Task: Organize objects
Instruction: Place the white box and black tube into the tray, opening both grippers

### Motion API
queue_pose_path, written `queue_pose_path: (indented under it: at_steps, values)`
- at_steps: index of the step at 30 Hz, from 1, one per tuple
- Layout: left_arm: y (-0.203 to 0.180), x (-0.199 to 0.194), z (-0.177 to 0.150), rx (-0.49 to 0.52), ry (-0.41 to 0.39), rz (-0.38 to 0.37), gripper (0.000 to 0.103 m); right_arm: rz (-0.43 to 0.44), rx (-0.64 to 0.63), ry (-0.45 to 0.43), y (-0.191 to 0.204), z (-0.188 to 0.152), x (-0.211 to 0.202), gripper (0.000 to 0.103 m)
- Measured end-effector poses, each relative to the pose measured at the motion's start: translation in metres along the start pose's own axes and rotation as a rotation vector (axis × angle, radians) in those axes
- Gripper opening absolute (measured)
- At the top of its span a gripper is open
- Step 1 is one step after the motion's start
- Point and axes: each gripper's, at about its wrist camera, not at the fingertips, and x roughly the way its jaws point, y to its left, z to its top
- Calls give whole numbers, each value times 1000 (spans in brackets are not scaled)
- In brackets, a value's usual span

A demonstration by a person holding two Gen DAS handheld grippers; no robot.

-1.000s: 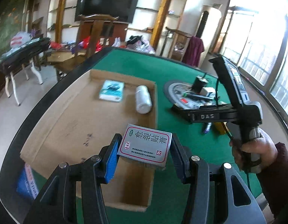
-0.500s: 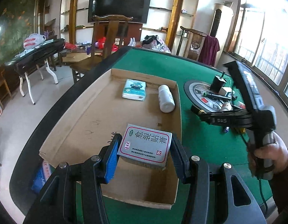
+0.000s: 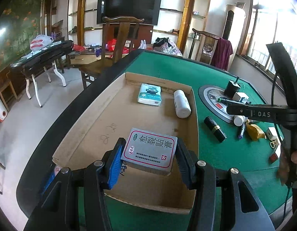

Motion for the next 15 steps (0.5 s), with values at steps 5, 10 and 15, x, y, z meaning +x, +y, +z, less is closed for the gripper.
queue_pose_path:
  at_steps: [5,10,15]
  values:
    - [5,2,-2,-10,6,-10,46,-36,-54,58,11,-3,18,15]
    - [10,3,-4,-17,18,-19,46,-166,-55,91,7,-13,54,45]
    - [18,2,-4,-27,16,-19,46,-107,42,99,-8,-20,68,26]
